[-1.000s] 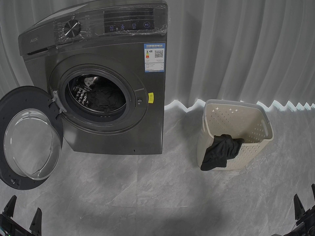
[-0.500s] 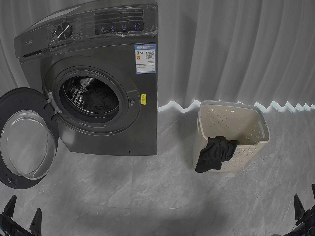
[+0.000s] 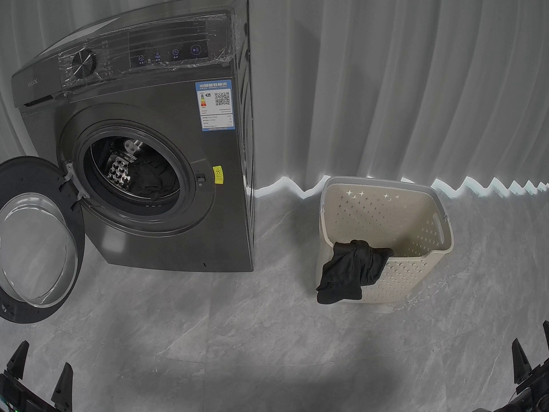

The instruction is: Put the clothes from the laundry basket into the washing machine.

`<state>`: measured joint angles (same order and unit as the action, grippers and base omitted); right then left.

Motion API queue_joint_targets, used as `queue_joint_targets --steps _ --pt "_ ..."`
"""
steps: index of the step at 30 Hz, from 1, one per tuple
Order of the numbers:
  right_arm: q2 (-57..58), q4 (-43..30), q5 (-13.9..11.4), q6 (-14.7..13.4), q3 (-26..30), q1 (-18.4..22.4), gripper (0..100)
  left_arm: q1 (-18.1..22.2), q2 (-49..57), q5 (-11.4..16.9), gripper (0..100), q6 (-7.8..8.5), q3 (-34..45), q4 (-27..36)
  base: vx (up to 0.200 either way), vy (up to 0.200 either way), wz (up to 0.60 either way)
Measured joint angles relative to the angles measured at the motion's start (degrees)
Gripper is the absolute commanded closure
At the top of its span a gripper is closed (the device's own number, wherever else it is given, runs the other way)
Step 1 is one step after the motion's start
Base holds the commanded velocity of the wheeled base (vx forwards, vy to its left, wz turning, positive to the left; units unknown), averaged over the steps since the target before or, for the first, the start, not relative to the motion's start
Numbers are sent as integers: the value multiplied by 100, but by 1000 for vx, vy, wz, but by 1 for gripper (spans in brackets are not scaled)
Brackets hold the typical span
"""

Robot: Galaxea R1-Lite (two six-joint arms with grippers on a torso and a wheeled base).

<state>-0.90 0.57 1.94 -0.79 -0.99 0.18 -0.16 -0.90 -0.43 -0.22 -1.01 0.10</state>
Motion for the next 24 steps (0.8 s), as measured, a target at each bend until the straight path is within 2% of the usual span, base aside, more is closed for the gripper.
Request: queue_joint_targets --steps 7,19,24 --pt "-2 0 0 1 0 0 0 -5 0 -1 0 -11 0 -2 0 -171 0" --pt "-2 2 -2 1 0 -2 0 0 0 0 0 4 0 0 0 0 0" --pt "-2 2 -2 6 0 0 0 -5 -2 -6 0 0 0 0 0 -200 0"
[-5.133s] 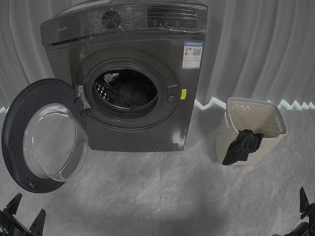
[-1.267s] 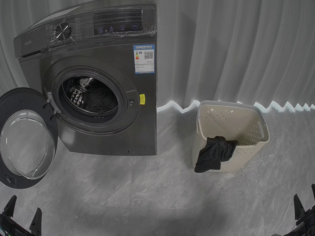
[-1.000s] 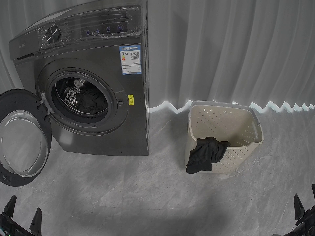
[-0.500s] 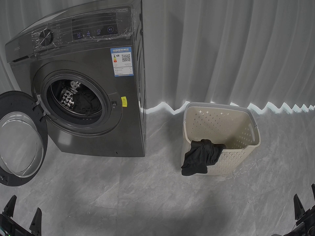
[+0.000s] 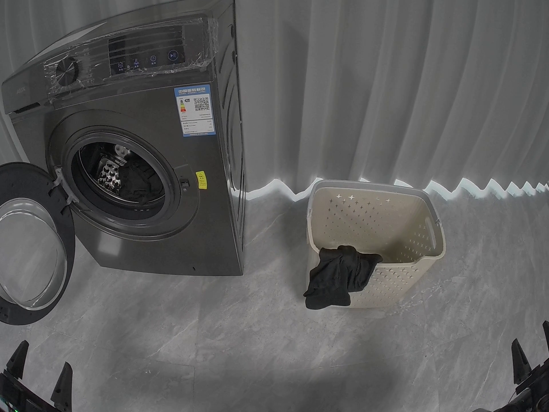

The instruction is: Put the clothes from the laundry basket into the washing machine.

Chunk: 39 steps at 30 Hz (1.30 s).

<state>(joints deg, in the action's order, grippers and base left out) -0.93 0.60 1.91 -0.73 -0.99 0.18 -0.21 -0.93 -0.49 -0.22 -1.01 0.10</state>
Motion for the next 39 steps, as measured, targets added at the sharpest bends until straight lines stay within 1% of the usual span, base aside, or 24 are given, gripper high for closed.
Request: queue_joint_targets --steps 1,10,17,20,23,25,27,31,36,39 --pt "0 0 0 -2 -2 4 0 -4 0 -2 0 1 0 0 0 -200 0" --pt "0 -30 -33 24 0 -2 0 5 0 -2 0 12 0 0 0 0 0" --pt "0 63 -33 35 -35 15 0 5 0 0 0 15 0 0 200 0 0" --pt "-17 -6 -68 35 -364 12 0 2 0 2 0 12 0 0 200 0 0" --pt "-207 -188 -196 29 -885 -18 0 5 0 2 0 15 0 -2 133 0 0" --pt "-477 -319 -374 13 -1178 -62 0 5 0 2 0 15 0 0 0 0 0" --pt "-789 -383 -568 7 -1345 -119 0 7 0 2 0 15 0 -2 0 0 0" --pt "-1654 -344 -884 -6 -1475 -213 0 10 0 0 0 20 0 0 0 0 0" --pt "-2887 29 -1091 -46 -1491 -356 0 11 0 -2 0 20 0 -2 0 200 0" --pt "-3744 407 -1179 -151 -1469 -492 0 10 0 -2 0 17 0 0 0 200 0"
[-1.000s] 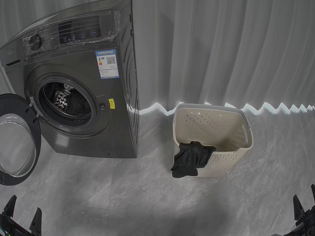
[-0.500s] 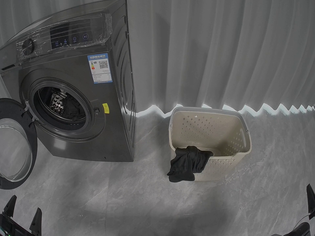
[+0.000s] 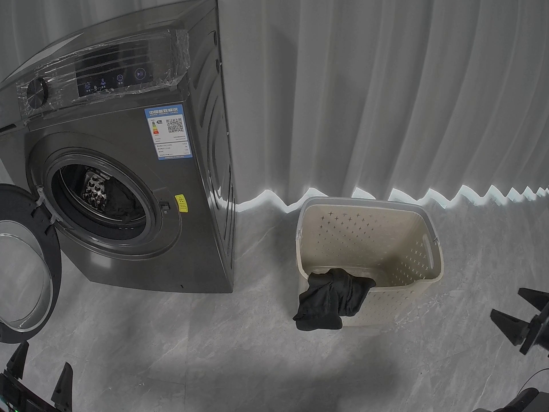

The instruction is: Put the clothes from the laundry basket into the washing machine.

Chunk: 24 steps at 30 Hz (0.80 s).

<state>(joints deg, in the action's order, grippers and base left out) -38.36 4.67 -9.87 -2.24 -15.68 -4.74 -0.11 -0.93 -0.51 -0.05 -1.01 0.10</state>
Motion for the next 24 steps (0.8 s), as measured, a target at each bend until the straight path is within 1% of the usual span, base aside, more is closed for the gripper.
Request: queue_joint_targets --steps 4,7,15,20,23,24 --pt "-986 525 -85 -240 30 -233 0 1 0 0 0 0 0 -2 0 200 0" --pt "-1665 855 -126 -418 46 -429 0 1 0 0 0 2 0 -2 0 0 0" --pt "-3120 1857 -134 -660 61 -794 0 1 0 -2 0 -2 0 0 0 0 0" --pt "-3939 2475 5 -824 22 -978 0 1 0 -2 0 -2 0 0 0 0 0" --pt "-4470 3026 106 -924 -5 -1024 0 1 0 0 0 -2 0 0 0 0 0" --pt "-4702 3316 134 -963 -11 -1045 0 1 0 0 0 -2 0 0 0 0 0"
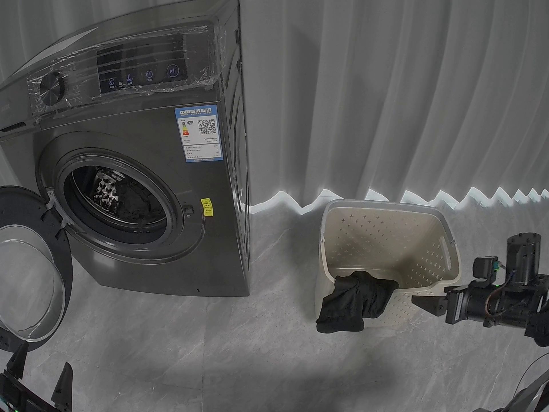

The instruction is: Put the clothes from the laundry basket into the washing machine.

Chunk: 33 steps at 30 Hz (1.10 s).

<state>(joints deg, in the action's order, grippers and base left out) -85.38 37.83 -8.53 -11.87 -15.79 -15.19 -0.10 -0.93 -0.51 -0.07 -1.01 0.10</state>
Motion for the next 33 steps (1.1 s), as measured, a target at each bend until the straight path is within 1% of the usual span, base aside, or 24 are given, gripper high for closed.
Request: queue_joint_targets --steps 6,10,13,16,19,21,28,33 --pt "-1142 1264 73 -205 -11 -73 0 0 0 0 0 0 0 0 0 0 0" --pt "-1825 1970 104 -255 -35 -123 0 0 0 0 0 0 0 0 0 0 0" --pt "-2239 2398 117 -304 -52 -165 0 0 0 0 0 0 0 0 0 -200 0" --pt "-2576 2614 129 -462 -102 -219 0 0 0 0 0 0 0 -2 0 -200 0" --pt "-2829 2720 139 -569 -204 -297 0 0 0 -2 0 -4 0 0 0 0 0" --pt "-2978 2754 145 -591 -295 -327 0 0 0 0 0 -6 0 1 0 0 0" --pt "-3527 2821 299 -679 -745 -357 0 0 0 0 0 -9 0 0 0 0 0" --pt "-3899 3055 317 -690 -981 -390 0 -4 0 2 0 -9 0 1 0 0 0"
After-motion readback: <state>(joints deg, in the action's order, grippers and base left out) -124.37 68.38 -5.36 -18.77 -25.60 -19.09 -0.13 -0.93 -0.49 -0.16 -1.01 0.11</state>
